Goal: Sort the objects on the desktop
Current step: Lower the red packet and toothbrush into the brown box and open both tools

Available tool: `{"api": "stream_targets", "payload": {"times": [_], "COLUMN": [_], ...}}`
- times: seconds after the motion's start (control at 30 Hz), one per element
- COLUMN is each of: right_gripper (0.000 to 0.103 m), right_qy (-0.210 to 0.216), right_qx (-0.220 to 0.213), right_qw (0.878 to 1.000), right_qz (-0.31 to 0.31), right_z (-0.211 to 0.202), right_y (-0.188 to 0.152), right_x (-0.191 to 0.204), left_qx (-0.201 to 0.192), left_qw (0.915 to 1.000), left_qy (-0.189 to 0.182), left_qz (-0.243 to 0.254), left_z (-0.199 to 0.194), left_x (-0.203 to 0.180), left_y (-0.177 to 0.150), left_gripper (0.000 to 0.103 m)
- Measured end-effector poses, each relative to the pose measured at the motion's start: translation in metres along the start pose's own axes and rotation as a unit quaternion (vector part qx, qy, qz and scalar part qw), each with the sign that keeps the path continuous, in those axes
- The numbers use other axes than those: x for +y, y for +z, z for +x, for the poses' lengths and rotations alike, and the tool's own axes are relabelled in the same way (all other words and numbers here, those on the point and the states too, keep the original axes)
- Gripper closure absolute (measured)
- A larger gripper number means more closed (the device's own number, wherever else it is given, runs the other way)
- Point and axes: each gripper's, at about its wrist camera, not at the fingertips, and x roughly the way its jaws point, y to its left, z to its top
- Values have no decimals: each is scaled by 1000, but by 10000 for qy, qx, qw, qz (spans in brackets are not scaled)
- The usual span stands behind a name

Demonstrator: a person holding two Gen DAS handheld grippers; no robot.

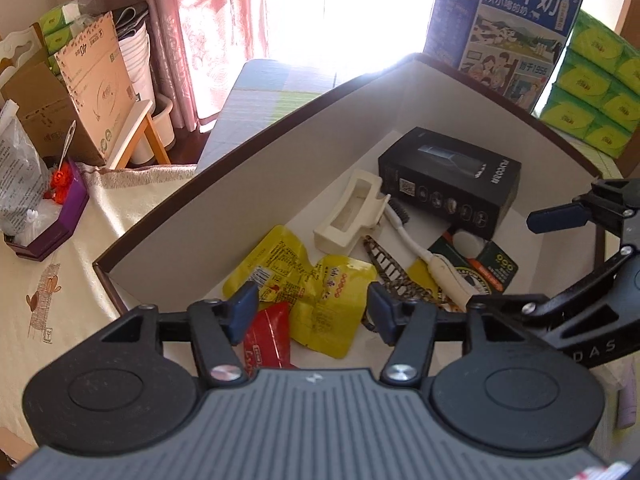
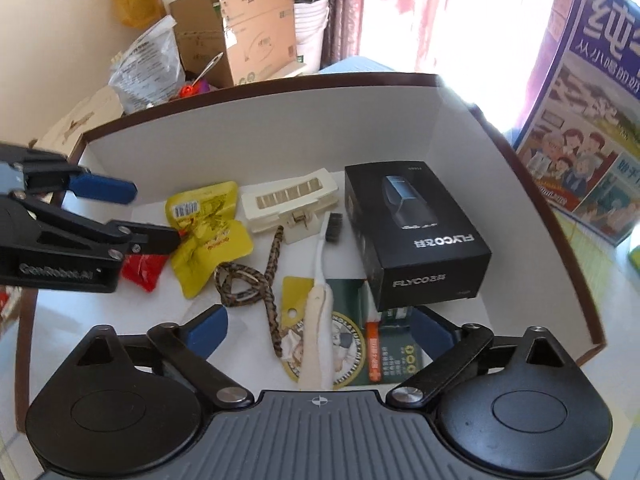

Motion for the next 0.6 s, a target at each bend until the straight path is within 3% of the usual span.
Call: {"api": "stream_targets", "payload": {"times": [0.17,0.27,0.6], "right_gripper": [4,3,3], "right_qy": [-31,-37,-80], "right_qx": [-14,-49,-281], "right_qw": [10000,10000,9996], "right_qz": [-70,-35,-18], "right_z": [-8,-16,-44], "right_y": [-4,-6,-14], "right_x": [-3,-5,-4], "left_qx": [-13,-22,-99], "left_qw": [10000,9999,9997], "left_qy": [-47,-16,134], "left_qz": [72,106,190], "left_z": [-13,-21,-54], "left_x": [-6,-10,-25], "left_y": [0,-1,-8], "left_gripper": [38,29,20]}}
